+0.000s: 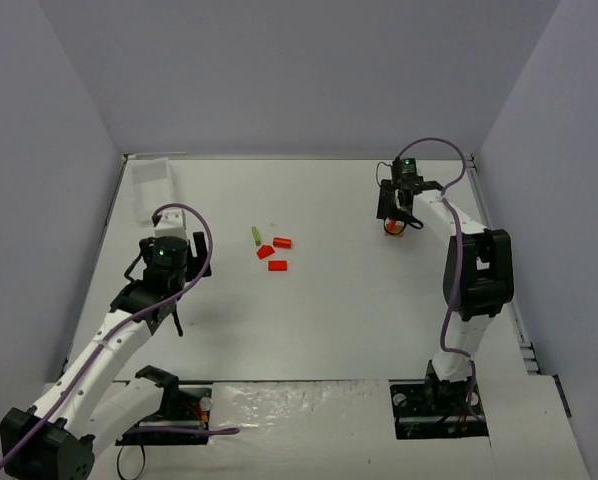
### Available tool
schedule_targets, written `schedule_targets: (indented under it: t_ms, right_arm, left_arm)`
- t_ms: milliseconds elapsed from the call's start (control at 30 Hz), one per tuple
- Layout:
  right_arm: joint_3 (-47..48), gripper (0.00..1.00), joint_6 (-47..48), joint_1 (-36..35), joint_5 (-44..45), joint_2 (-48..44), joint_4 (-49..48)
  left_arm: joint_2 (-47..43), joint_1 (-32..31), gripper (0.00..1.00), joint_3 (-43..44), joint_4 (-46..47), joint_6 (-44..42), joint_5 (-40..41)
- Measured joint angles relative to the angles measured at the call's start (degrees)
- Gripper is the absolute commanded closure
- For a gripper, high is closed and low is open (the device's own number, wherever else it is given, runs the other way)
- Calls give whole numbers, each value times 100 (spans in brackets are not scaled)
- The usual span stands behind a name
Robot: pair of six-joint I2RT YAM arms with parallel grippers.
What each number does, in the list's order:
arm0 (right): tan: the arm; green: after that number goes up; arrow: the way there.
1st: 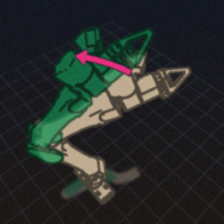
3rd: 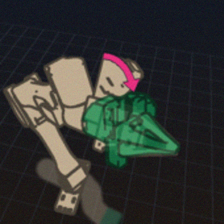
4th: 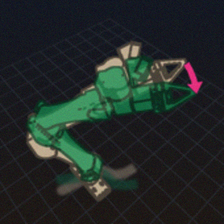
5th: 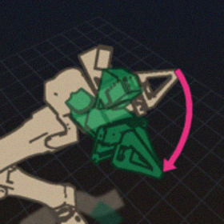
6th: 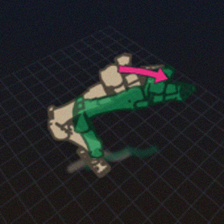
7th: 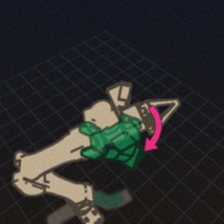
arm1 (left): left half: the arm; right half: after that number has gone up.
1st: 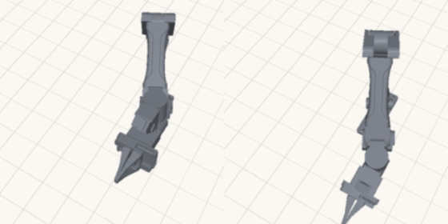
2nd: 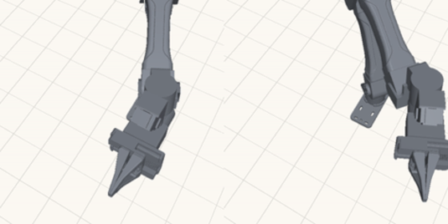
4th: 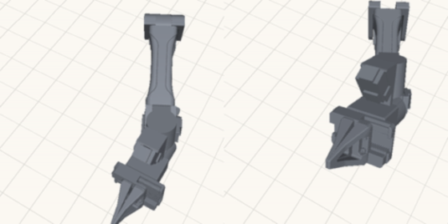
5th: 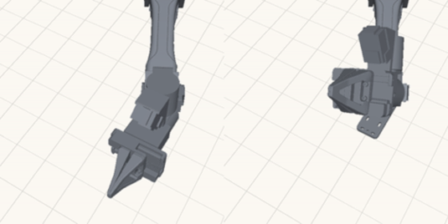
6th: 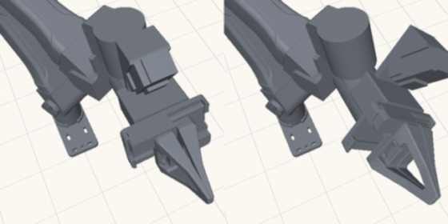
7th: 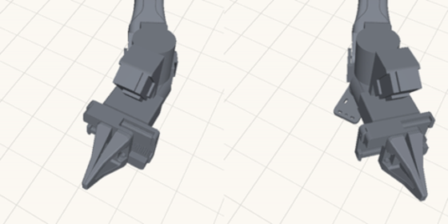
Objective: Build the wood block tower
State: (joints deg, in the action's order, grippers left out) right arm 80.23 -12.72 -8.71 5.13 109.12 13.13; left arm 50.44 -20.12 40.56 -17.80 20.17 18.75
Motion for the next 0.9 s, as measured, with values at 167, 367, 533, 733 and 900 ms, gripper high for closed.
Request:
schedule_targets:
  t_ms: [167, 367, 533, 733, 900]
  right_arm:
    - [2, 43, 80, -1, 1, -584, 9]
    - [2, 41, 104, -2, 21, -1670, 15]
    - [-129, 40, 104, -2, 39, -2247, -3]
    - [-592, 40, 95, 0, -3, -2630, 72]
    - [-972, 39, 80, 0, -65, -2805, 121]
  left_arm:
    - [235, 0, 26, 64, 49, 135, -325]
    - [1591, 0, 26, 995, 170, 597, -862]
    - [2974, 0, 27, 2185, 55, 1063, -1114]
    - [5008, 0, 33, 3901, -234, 1699, -1602]
    - [5985, -26, 38, 4581, -745, 2027, -1942]
